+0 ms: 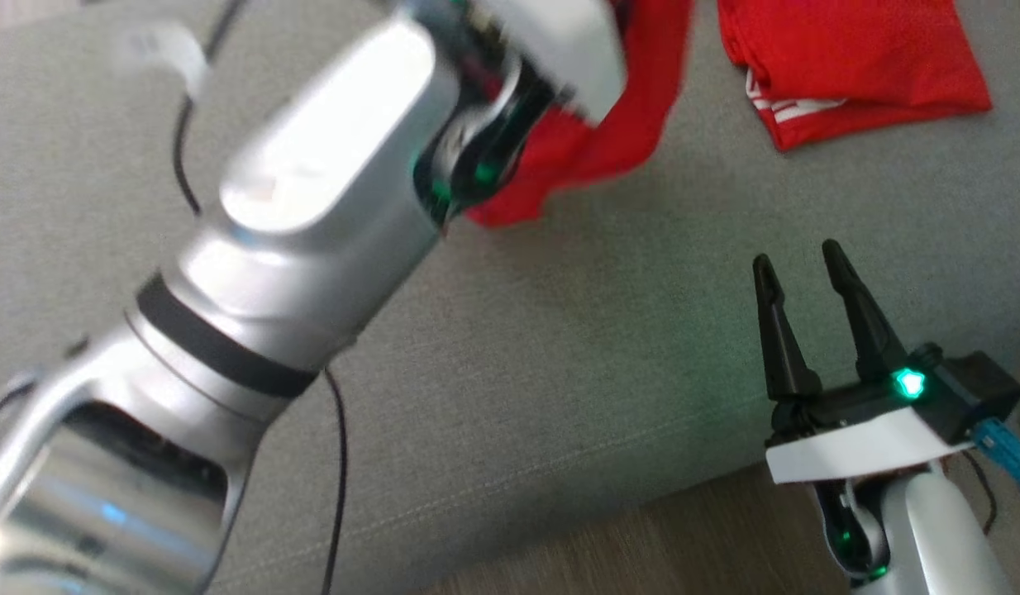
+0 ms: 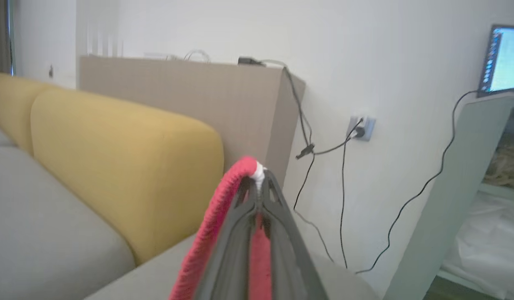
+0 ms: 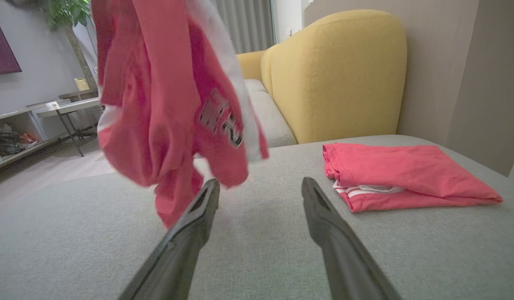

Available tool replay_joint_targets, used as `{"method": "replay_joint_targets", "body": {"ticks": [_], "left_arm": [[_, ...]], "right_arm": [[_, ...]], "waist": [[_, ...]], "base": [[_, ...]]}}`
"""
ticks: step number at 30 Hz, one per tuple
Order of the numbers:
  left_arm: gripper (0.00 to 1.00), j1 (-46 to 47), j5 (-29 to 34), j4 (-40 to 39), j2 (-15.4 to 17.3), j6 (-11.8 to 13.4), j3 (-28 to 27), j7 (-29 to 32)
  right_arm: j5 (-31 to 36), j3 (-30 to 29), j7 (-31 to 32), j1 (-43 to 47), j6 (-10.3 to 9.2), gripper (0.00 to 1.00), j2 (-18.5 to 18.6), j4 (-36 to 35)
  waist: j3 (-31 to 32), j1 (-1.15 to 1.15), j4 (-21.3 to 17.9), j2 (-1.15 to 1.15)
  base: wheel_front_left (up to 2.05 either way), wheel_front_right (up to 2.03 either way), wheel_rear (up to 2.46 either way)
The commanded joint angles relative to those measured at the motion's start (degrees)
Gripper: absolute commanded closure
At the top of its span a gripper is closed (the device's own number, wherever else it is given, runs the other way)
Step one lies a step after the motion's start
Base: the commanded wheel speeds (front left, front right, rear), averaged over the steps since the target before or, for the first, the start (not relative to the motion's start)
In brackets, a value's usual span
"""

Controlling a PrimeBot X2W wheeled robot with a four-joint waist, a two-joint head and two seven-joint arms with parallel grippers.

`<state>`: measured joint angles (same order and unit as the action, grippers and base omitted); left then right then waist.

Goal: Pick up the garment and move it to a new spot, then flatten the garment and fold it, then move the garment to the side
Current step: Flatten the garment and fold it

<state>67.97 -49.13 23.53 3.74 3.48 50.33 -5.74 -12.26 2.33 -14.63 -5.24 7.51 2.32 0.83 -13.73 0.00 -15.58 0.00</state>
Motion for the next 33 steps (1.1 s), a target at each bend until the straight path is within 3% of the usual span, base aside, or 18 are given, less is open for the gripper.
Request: {"method": "replay_joint_targets", "body": {"ticks": [1,5,10,13,17,20,25,33], "left_arm": [[1.00,3.5,-0.5,-3.3,1.8,-0.4,-2.8,0.7],[1.00,1.4,-2.3,-11.1,6.4,0.7,-3.6,4.9],[1.00,-13.0,-3.8,-21.1,18.1,5.0,-2.3,8.8],[1.00,-23.8,-4.4,-23.7,24.2,7.2,-1.6,6.8],[1.00,-34.2,-3.2,-21.7,29.5,8.1,-0.6,1.3],[1.00,-38.3,-2.2,-18.4,30.7,8.3,-0.5,-3.1],[1.00,-40.7,-1.3,-14.8,30.0,8.1,-0.7,-6.8],[1.00,-40.9,0.1,-10.9,27.1,6.3,-0.8,-8.5]], "right_arm": [[-0.1,1.2,-0.4,-0.2,-0.02,0.00,0.6,-1.9],[0.5,0.4,-0.4,0.8,-0.02,0.00,0.6,-2.6],[1.9,-0.2,-0.4,2.3,-0.02,0.00,0.6,-3.6],[3.3,0.4,-0.4,3.1,-0.02,0.00,0.6,-4.0],[3.0,1.3,-0.4,3.5,-0.02,0.00,0.6,-2.2],[1.3,1.4,-0.4,2.3,-0.02,0.00,0.6,0.1],[0.4,1.7,-0.4,-1.8,-0.02,0.00,0.6,4.1],[1.1,4.8,2.1,-15.5,-0.02,0.00,4.2,19.2]], "waist": [[1.1,0.00,1.2,0.00],[2.8,0.00,3.5,0.00],[3.0,0.00,7.1,0.00],[1.7,0.00,9.2,0.00],[0.4,0.00,11.2,0.00],[-0.1,0.00,12.6,0.00],[-0.6,0.00,14.1,0.00],[-1.6,0.00,16.3,0.00]], "base": [[0.00,0.00,0.00],[0.00,0.00,0.00],[0.00,0.00,0.00],[0.00,0.00,0.00],[0.00,0.00,0.00],[0.00,0.00,0.00],[0.00,0.00,0.00],[0.00,0.00,0.00]]}}
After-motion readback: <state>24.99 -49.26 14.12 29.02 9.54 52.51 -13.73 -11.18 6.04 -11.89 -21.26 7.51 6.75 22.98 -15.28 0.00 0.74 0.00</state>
